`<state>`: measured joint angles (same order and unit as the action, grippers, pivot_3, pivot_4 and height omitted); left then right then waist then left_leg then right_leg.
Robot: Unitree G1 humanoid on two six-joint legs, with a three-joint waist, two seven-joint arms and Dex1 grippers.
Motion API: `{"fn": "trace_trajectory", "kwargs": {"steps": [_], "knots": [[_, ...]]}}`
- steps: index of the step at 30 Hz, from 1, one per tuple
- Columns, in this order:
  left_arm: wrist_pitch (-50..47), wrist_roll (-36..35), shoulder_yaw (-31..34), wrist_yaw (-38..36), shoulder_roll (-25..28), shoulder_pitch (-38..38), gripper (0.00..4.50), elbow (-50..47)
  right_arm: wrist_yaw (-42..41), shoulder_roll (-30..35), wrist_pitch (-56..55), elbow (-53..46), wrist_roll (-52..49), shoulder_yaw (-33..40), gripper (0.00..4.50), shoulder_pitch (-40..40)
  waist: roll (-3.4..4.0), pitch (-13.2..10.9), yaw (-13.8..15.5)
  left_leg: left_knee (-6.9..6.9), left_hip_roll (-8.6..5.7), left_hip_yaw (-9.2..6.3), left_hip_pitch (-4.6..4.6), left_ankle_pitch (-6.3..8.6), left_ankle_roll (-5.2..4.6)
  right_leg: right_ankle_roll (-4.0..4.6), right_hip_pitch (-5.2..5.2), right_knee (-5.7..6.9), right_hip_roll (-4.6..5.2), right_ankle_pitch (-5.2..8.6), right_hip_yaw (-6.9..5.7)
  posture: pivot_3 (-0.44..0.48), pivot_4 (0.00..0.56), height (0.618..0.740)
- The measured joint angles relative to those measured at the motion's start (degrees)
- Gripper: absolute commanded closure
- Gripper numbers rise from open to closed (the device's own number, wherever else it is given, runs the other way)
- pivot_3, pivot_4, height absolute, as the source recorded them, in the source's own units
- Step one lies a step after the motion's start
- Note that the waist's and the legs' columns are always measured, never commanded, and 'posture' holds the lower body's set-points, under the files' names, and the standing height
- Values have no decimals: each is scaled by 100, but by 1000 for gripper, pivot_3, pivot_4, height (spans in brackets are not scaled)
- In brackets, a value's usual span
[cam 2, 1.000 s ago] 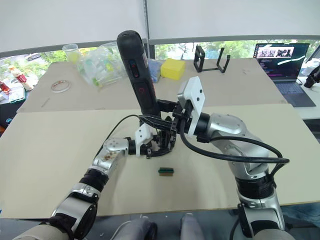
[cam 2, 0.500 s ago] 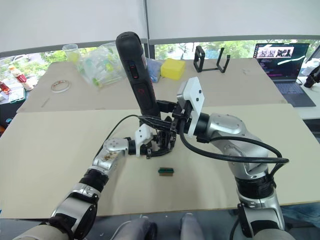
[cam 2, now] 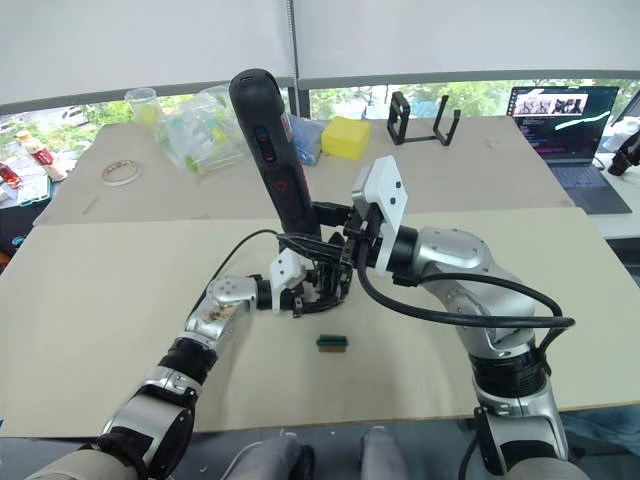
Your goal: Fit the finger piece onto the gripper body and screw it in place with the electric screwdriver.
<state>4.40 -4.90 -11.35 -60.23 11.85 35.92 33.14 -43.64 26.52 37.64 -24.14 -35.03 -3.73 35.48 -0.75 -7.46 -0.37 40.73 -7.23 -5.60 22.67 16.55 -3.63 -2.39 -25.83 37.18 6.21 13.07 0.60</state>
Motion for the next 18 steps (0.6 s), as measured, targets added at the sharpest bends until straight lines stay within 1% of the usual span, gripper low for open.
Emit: {"fn": "trace_trajectory", "kwargs": {"steps": [11, 18], "knots": [[-2, -1, 1, 0, -1, 0, 2054, 0, -9, 26, 2, -1, -1, 1, 2593, 103, 0, 0, 0, 0, 0, 0, 0, 0, 0, 0, 0, 0, 1, 0, 0, 0, 150, 740], [-5, -1, 2, 3, -4, 0, 2054, 0, -21, -1, -49, 18, 58, -9, 2593, -23, 0, 0, 0, 0, 0, 0, 0, 0, 0, 0, 0, 0, 1, 0, 0, 0, 150, 740]]}}
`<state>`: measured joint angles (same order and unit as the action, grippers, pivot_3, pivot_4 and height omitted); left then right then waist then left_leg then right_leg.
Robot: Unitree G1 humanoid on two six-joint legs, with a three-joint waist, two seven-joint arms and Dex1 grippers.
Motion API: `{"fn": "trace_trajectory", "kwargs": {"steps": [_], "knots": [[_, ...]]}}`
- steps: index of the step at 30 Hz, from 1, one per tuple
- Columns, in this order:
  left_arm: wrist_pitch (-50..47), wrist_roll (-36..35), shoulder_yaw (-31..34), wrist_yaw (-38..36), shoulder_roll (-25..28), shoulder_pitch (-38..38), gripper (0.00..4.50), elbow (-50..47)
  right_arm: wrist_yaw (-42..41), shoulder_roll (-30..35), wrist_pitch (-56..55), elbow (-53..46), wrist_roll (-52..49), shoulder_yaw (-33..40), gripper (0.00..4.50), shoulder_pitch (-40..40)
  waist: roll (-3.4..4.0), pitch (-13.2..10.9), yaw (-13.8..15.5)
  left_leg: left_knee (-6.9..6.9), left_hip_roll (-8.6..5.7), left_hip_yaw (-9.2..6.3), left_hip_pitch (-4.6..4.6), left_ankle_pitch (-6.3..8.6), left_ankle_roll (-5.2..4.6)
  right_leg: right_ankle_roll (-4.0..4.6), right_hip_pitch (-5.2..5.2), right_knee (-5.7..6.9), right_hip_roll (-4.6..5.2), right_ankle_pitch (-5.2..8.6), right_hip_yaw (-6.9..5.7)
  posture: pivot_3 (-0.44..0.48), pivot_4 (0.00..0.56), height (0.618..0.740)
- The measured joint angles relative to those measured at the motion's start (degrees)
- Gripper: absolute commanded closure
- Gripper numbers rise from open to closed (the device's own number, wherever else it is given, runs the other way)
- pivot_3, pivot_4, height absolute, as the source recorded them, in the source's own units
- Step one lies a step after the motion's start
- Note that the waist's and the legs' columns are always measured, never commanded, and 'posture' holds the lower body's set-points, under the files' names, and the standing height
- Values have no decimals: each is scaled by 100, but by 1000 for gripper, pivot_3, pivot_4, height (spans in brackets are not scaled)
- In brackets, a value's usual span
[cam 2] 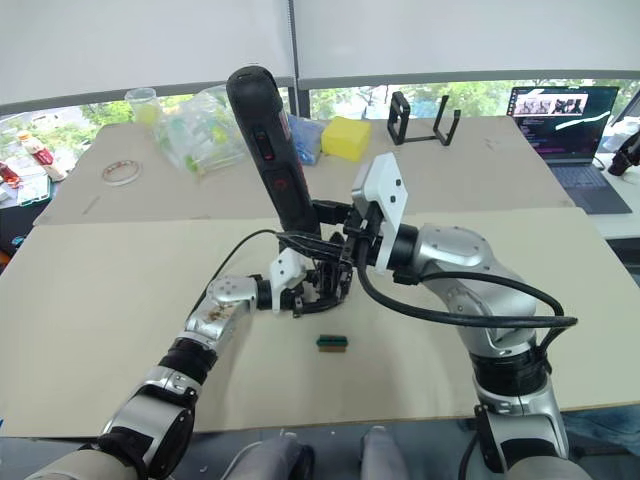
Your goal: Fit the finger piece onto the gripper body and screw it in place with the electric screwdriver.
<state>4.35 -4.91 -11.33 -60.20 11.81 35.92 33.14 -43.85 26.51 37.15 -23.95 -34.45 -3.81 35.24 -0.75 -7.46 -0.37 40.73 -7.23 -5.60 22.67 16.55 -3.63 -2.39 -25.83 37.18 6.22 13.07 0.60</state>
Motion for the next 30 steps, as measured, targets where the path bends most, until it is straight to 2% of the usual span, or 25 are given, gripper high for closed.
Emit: {"fn": "trace_trajectory", "kwargs": {"steps": [30], "knots": [[-78, -10, 0, 21, 2, -24, 2054, -65, -102, 18, -42, 17, 42, -17, 2593, 15, 0, 0, -1, 0, 0, 0, 0, 0, 0, 0, 0, 0, -1, 0, -1, 0, 150, 740]]}}
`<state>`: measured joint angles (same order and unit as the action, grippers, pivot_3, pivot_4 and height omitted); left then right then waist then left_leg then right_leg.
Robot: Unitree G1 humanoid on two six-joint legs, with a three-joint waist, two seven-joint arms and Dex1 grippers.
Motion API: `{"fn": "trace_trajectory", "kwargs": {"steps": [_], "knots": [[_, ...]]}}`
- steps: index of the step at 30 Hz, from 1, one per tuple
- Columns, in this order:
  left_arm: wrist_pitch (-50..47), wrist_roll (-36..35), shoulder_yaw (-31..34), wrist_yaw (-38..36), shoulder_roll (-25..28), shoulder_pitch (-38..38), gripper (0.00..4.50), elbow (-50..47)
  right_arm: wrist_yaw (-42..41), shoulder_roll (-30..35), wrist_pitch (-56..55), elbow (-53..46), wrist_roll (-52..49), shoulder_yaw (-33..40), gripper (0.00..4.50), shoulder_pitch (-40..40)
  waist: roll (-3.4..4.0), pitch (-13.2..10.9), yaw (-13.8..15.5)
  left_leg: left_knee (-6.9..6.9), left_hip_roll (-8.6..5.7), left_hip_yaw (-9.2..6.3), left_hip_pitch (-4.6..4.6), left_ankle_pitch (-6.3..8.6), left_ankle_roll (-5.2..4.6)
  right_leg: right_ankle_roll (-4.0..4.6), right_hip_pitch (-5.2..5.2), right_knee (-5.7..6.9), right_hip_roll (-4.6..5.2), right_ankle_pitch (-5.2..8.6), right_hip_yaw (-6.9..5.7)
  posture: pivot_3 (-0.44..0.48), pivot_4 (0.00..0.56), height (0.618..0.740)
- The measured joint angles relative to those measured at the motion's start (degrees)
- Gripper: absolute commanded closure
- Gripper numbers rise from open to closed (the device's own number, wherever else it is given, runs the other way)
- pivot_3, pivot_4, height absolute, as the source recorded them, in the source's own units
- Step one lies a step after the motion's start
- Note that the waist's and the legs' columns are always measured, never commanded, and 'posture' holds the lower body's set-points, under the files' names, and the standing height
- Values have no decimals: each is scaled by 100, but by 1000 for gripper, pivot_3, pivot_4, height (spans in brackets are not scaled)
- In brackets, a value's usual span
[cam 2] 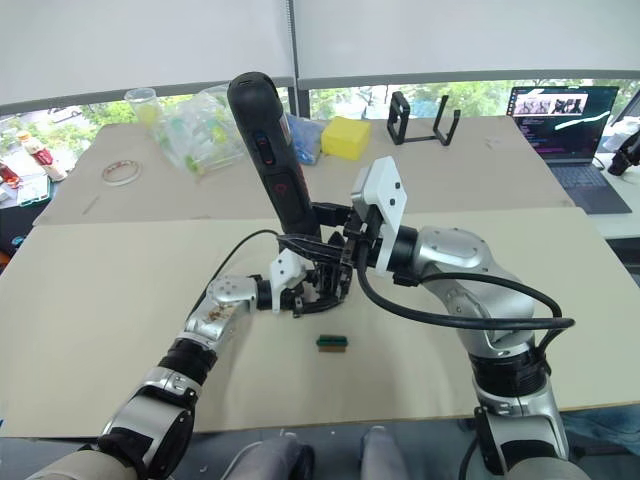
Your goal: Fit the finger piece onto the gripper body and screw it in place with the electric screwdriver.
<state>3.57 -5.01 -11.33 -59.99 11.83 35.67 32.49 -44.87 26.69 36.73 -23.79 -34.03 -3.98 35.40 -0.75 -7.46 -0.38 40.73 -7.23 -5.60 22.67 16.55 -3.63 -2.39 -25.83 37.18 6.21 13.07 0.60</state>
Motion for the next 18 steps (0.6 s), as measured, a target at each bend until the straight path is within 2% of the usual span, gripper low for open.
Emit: {"fn": "trace_trajectory", "kwargs": {"steps": [18], "knots": [[0, 1, 0, 5, -3, 1, 2054, 1, -73, 73, 4, 1, -23, -4, 2593, 57, 0, 0, 1, 0, 0, 0, 0, 0, 0, 0, 0, 0, 0, 0, 0, 0, 150, 740]]}}
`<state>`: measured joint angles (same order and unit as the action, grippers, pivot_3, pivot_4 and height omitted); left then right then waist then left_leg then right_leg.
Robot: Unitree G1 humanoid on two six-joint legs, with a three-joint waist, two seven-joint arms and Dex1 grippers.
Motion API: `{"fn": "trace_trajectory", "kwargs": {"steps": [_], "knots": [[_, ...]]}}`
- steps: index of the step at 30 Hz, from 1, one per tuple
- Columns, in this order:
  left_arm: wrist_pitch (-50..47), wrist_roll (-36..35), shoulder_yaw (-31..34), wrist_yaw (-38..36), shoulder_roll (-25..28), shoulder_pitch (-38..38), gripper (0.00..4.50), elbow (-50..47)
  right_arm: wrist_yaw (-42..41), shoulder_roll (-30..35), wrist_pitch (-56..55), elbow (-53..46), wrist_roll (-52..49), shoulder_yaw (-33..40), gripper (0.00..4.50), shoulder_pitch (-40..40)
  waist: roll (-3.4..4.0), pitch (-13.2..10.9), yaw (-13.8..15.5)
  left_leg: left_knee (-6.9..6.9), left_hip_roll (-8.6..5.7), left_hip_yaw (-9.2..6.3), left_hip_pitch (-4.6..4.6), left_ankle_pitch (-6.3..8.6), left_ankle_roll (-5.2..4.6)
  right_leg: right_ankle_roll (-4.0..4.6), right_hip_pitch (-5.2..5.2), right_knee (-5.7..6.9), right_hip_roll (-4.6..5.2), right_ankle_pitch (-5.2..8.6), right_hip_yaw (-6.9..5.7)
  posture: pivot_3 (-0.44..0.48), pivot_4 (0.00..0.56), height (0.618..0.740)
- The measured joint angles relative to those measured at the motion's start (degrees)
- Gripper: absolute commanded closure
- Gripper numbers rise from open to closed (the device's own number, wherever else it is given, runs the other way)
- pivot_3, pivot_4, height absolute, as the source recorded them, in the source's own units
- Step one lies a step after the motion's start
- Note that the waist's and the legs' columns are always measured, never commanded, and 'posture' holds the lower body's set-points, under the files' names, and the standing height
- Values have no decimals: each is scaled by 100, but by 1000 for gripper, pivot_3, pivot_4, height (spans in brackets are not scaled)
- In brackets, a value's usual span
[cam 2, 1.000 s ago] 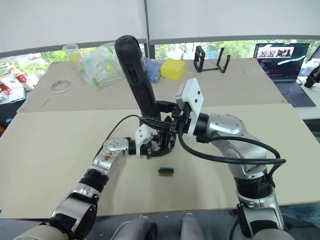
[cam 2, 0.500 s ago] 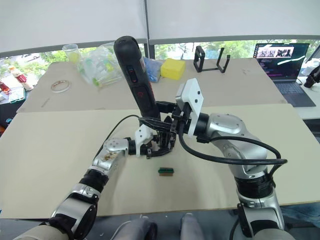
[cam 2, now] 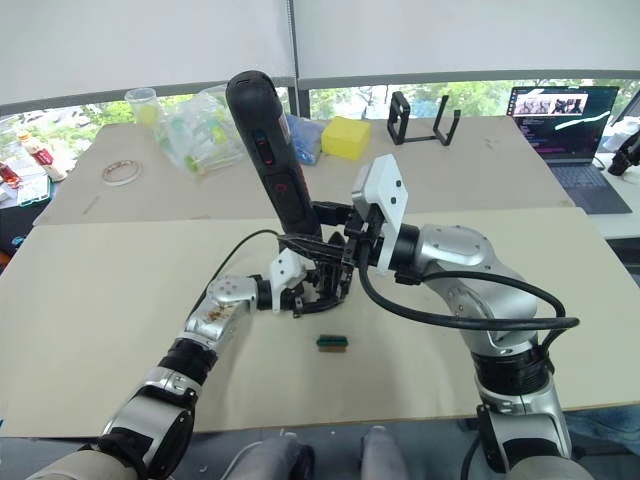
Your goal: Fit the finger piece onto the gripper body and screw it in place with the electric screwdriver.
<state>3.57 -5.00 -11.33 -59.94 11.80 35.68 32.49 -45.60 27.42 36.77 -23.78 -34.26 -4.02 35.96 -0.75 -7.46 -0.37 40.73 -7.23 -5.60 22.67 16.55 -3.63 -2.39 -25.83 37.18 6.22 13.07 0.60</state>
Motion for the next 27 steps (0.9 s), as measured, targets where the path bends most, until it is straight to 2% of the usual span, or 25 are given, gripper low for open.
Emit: {"fn": "trace_trajectory", "kwargs": {"steps": [27], "knots": [[0, -3, 4, 14, 18, 0, 2054, -1, 70, -152, -166, 93, 173, -98, 2593, -78, 0, 0, -12, 0, 0, 0, 0, 0, 0, 0, -1, 0, -1, 0, -1, 0, 150, 740]]}}
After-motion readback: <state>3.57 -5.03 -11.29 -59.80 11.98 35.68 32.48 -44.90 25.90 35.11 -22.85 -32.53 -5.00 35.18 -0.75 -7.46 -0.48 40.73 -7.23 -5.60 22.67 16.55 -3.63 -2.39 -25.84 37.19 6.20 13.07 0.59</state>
